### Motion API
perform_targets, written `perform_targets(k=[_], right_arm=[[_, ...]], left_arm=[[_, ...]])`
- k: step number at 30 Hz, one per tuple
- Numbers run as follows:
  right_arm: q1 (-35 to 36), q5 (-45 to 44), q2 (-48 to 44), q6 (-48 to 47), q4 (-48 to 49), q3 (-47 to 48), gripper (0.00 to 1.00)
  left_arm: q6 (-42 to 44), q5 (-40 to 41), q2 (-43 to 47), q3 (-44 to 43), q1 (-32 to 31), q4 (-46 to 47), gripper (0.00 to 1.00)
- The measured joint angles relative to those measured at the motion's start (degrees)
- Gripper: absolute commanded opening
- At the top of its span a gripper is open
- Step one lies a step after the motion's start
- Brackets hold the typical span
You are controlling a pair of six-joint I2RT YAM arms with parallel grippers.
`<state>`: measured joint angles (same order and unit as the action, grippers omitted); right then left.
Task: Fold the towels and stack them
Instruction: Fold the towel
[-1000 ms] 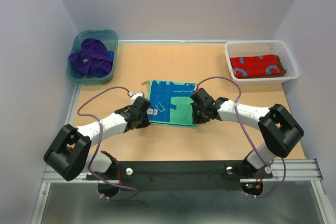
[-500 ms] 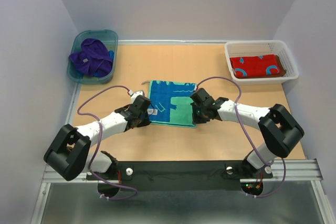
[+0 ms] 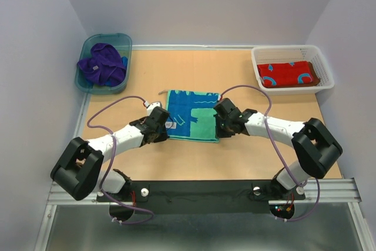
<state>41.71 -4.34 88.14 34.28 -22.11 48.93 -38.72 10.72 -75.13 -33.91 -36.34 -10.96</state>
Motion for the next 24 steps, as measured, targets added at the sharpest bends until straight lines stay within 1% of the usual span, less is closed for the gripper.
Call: perform_targets(k=[8, 15, 24], right_arm=[[0.0, -0.2, -3.9, 0.0, -0.3, 0.0, 0.01], [0.0, -0.2, -5.5, 0.0, -0.8, -1.1, 0.01], [0.0, -0.2, -7.8, 0.1, -4.9, -2.1, 0.01]], left_arm=[[0.1, 0.4, -0.3, -0.3, -0.1, -0.2, 0.08], [0.1, 0.5, -0.6, -0.6, -0.1, -0.5, 0.08], [0.0, 0.7, -0.7, -0.7, -0.1, -0.7, 0.07]])
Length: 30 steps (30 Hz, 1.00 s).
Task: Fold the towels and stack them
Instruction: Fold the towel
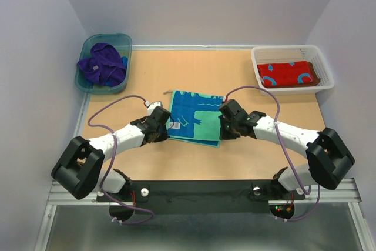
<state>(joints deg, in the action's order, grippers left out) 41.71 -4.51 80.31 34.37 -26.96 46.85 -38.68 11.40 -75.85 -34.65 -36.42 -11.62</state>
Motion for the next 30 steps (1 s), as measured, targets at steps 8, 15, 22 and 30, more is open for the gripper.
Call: perform_targets(k=[8, 15, 22, 30], right_arm=[[0.0, 1.9, 1.7, 1.1, -0.5, 0.0, 0.01], [0.0, 3.3, 1.8, 1.9, -0.7, 0.0, 0.05], [0.0, 3.5, 2.7, 2.1, -0.6, 0.0, 0.04], [0.0, 3.5, 2.7, 2.1, -0.5, 0.0, 0.04]], left_arm=[[-0.1, -0.3, -0.1, -0.1, 0.0, 0.0, 0.10], [-0.6, -0.8, 0.7, -0.1, 0.0, -0.5, 0.42], [-1.6, -0.6, 6.1, -0.1, 0.0, -1.9, 0.49], [-2.2, -0.9, 2.8, -0.3, 0.0, 0.0, 0.36]])
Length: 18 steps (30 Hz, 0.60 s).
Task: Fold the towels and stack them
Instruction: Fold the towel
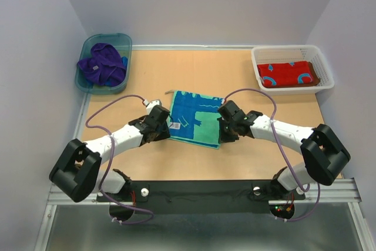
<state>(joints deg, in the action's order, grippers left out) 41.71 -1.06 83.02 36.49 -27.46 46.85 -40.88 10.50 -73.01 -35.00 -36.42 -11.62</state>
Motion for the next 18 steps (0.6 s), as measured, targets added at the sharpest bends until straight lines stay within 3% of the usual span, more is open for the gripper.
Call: perform_targets(k=[2, 8, 18], right_arm=[[0.0, 0.0, 0.0, 0.0, 0.0, 0.0, 0.04], [0.0, 0.0, 0.0, 0.0, 0.2, -0.3, 0.04], [0.0, 2.7, -1.9, 0.6, 0.4, -0.7, 0.07]], left_arm=[[0.0, 0.0, -1.9, -0.1, 0.0, 0.7, 0.33], [0.0, 0.0, -4.9, -0.7, 0.0, 2.4, 0.11], [-0.1, 0.0, -2.8, -0.7, 0.0, 2.1, 0.06]])
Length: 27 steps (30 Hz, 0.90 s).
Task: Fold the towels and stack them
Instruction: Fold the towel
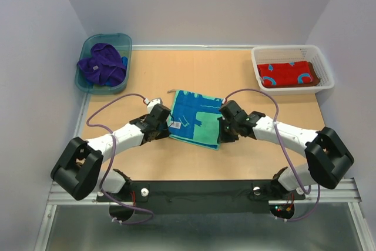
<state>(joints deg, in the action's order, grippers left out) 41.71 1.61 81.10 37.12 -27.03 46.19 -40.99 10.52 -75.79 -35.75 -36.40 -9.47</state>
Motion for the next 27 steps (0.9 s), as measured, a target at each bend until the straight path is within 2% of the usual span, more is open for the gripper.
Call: perform_targets(k=[5, 8, 9, 12, 13, 15, 19, 22, 26, 27], right_arm=[[0.0, 3.5, -0.4, 0.5, 0.1, -0.2, 0.15], [0.0, 5.3, 0.9, 0.5, 0.9, -1.4, 0.34], [0.0, 6.0, 1.5, 0.5, 1.1, -2.2, 0.35], [-0.1, 7.1, 2.5, 0.0, 0.4, -3.6, 0.38], [0.0, 7.0, 2.1, -0.2, 0.4, -3.7, 0.41], [0.1, 6.1, 0.9, -0.7, 0.1, -3.5, 0.41], [-0.8, 2.2, -2.9, -2.9, -2.0, -0.9, 0.41], [-5.0, -0.4, -3.7, -5.7, -2.3, 3.8, 0.39], [-13.2, -1.9, -1.7, -9.8, -1.7, 8.9, 0.31], [-15.0, -2.0, -0.3, -11.0, -1.4, 10.3, 0.27]], left_arm=[[0.0, 0.0, 1.2, 0.0, 0.0, -0.2, 0.10], [-0.1, 0.0, 1.2, 0.0, 0.0, -0.4, 0.28], [-0.1, 0.1, 1.2, 0.0, 0.0, -0.5, 0.44], [-0.3, 0.5, 2.0, 0.0, 0.0, -1.5, 0.64], [-0.2, 0.7, 2.8, 0.0, 0.0, -2.1, 0.75], [-0.1, 1.1, 4.3, 0.0, 0.0, -3.1, 0.82], [0.7, 1.8, 7.7, -1.7, 0.0, -6.6, 0.83], [2.0, 1.2, 7.1, -5.7, 0.0, -7.1, 0.82], [3.5, 0.3, 3.1, -9.5, 0.0, -5.7, 0.69], [3.8, 0.2, 1.6, -9.6, 0.0, -5.3, 0.60]])
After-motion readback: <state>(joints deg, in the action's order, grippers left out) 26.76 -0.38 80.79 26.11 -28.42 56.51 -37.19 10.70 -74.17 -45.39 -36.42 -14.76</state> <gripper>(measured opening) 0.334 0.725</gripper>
